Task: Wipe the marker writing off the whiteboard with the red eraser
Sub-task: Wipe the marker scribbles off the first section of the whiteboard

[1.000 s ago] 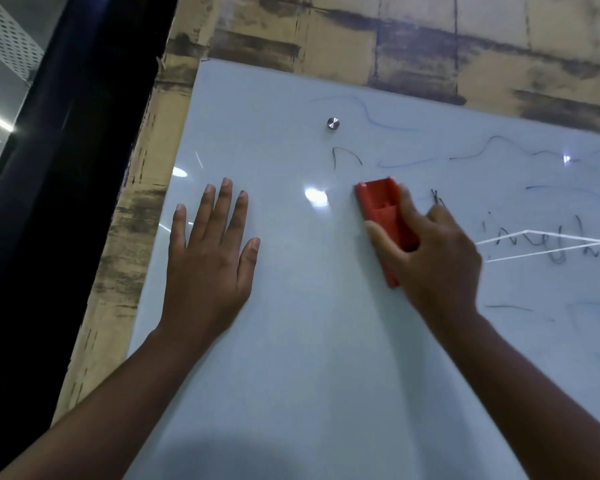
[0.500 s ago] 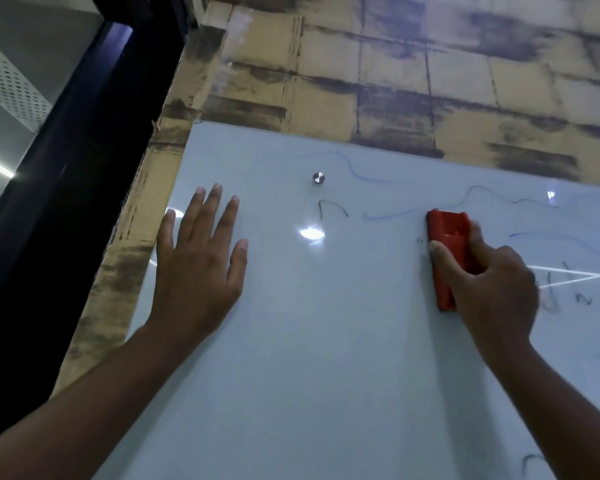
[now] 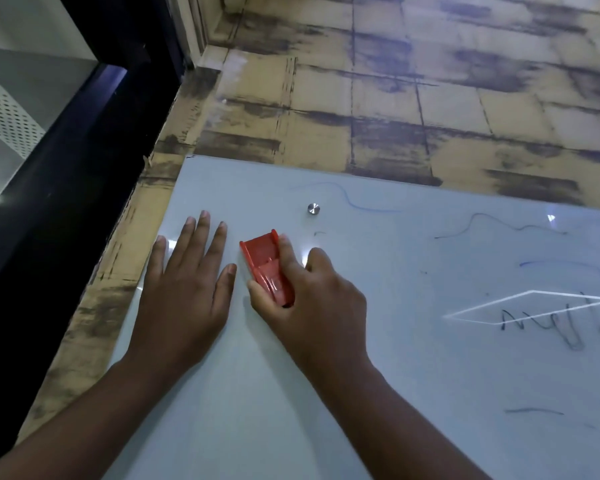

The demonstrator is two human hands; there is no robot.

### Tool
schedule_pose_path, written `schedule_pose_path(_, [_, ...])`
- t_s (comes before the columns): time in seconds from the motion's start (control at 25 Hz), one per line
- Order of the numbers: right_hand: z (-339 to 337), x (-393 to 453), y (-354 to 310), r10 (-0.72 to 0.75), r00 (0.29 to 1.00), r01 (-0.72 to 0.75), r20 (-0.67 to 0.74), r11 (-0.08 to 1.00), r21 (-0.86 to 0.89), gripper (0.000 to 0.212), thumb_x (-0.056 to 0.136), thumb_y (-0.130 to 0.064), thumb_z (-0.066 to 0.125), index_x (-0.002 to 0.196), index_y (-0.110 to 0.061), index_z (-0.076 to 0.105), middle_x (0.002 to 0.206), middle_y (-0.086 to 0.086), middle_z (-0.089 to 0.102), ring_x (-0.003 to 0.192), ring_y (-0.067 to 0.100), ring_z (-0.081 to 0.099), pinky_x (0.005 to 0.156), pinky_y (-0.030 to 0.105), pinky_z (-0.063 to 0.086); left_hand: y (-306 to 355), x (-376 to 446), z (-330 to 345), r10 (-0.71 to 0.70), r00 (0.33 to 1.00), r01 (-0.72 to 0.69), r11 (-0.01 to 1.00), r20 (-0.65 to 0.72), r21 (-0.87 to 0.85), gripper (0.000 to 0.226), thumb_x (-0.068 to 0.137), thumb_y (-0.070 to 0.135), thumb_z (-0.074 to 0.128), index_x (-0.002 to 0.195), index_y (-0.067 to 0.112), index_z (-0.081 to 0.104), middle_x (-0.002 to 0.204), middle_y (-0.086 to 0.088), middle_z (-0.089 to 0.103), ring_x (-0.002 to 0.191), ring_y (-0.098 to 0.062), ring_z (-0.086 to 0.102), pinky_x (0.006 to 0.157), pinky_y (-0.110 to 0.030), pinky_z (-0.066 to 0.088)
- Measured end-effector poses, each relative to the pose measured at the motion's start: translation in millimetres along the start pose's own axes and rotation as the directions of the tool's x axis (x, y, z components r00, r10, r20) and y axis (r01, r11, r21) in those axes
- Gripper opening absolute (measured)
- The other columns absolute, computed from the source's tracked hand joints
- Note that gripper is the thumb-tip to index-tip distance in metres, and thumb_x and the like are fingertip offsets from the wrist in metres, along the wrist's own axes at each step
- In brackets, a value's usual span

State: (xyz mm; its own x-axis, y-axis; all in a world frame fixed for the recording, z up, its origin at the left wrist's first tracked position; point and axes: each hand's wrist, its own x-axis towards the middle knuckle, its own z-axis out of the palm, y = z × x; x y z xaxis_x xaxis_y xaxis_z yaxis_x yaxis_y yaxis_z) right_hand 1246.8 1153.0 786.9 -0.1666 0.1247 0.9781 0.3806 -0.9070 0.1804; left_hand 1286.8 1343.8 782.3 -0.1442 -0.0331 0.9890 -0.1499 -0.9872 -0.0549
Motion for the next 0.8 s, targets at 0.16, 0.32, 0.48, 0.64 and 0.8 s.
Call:
schedule_pose_path(0.16, [-18.8,15.3,43.5,0.142,0.989,-0.14,0.04,0.989,-0.038,0.071,0.09,-0.075,0.048,0.154,-0.046,0.043,0.09,-0.005,0.049,0.071,0.019,0.062,0.063,0.032,0.052,-0.8,-0.8,0.4,0.004,1.0,-0.005,1.0,-0.017,-0.013,0.066,0.11,0.046,0.021,0.169,0.017,0.026,0.177,-0.004,0.017,0.165,-0.018,0.012,0.133,-0.049,0.006])
schedule_pose_path(0.32, [-43.6,25.8,94.3,0.309,0.951,-0.31,-0.021,0.947,-0.078,0.071,0.087,-0.074,0.051,0.153,-0.049,0.043,0.084,-0.006,0.046,0.073,0.019,0.054,0.064,0.031,0.037,-1.1,-2.8,3.6,0.017,0.998,-0.017,1.0,-0.055,0.004,0.065,0.11,0.045,0.022,0.168,0.016,0.028,0.177,-0.005,0.019,0.164,-0.02,0.015,0.132,-0.045,0.003])
schedule_pose_path(0.48, [-58.0,35.6,131.5,0.341,0.94,-0.341,-0.026,0.94,-0.019,0.071,0.09,-0.067,0.055,0.155,-0.038,0.045,0.082,-0.004,0.045,0.075,0.016,0.048,0.062,0.03,0.033,1.8,-2.3,6.6,0.015,0.997,-0.014,1.0,-0.076,0.018,0.065,0.11,0.043,0.023,0.168,0.014,0.029,0.176,-0.007,0.021,0.164,-0.022,0.017,0.132,-0.047,0.004])
schedule_pose_path(0.64, [-57.6,57.7,129.6,0.3,0.952,-0.297,0.058,0.953,-0.065,0.069,0.096,-0.061,0.053,0.159,-0.036,0.038,0.093,-0.001,0.045,0.093,0.021,0.047,0.077,0.034,0.037,6.2,-4.1,7.3,0.003,0.996,-0.001,1.0,-0.091,0.027,0.064,0.11,0.041,0.024,0.167,0.012,0.029,0.176,-0.009,0.022,0.163,-0.024,0.018,0.132,-0.052,0.009])
schedule_pose_path(0.8, [-44.6,106.1,97.0,0.159,0.975,-0.123,0.156,0.968,-0.216,0.059,0.104,-0.05,0.05,0.16,-0.043,0.031,0.126,0.009,0.054,0.121,0.033,0.048,0.096,0.045,0.04,6.2,-5.0,8.3,-0.001,0.996,0.003,1.0,-0.093,0.022,0.064,0.11,0.042,0.023,0.167,0.013,0.028,0.176,-0.009,0.021,0.164,-0.024,0.016,0.131,-0.057,0.013])
